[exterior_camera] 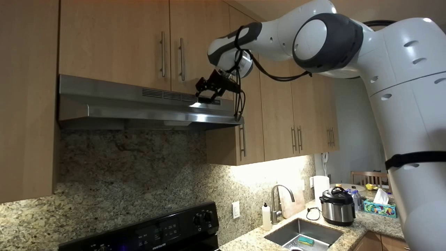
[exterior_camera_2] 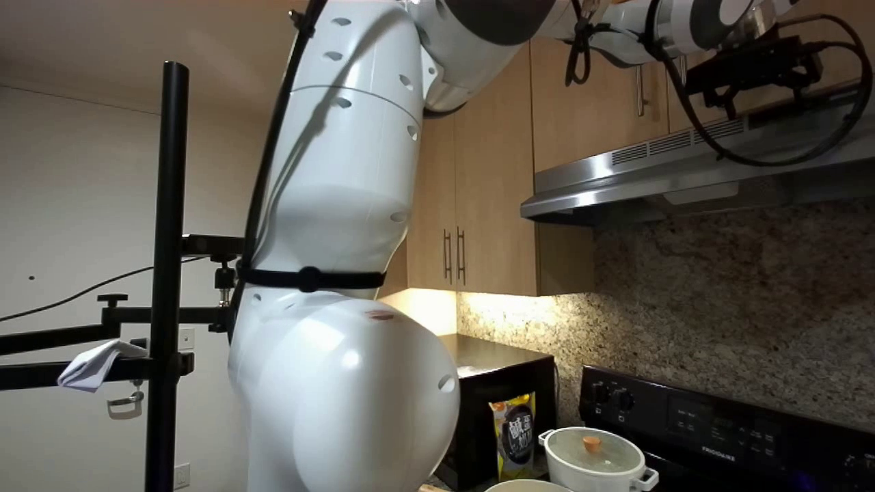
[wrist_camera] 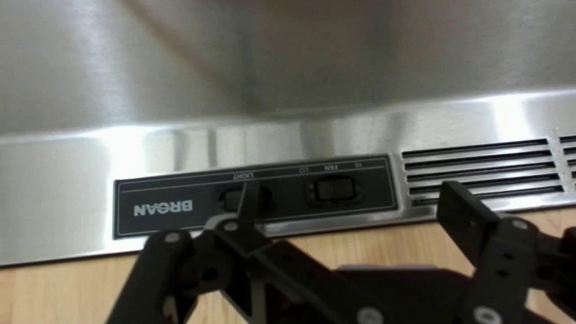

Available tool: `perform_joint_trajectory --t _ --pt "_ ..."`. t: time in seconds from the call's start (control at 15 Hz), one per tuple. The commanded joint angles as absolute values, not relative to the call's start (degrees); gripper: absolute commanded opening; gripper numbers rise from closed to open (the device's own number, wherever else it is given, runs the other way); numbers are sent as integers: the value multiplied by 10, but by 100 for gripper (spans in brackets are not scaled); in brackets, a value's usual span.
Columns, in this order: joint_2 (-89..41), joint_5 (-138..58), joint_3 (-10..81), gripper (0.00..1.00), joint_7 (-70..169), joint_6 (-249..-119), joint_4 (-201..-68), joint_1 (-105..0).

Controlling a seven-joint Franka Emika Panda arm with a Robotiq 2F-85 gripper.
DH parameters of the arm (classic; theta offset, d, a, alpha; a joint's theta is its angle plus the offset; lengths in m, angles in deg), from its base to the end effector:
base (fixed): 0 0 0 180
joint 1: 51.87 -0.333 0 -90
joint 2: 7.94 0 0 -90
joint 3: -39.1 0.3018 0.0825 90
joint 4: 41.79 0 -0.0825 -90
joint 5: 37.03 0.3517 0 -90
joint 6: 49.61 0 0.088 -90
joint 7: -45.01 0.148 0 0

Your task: Turn on the light on top of the stove

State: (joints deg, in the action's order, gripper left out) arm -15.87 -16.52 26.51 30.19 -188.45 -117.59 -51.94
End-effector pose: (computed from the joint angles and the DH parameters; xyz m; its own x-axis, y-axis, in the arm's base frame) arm 0.6243 -0.1138 0.7320 0.5348 -0.1076 0.8381 -0.0290 -0.9936 -0.1091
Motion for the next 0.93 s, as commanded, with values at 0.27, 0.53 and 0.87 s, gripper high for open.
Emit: perform_joint_trajectory --t 0.27,0.53,0.87 --pt "-181 -145 264 100 283 -1864 -1146 -509" --pt "-184 -142 265 100 281 -1859 -1143 -507" --pt "-193 -135 269 100 278 -1848 -1133 -508"
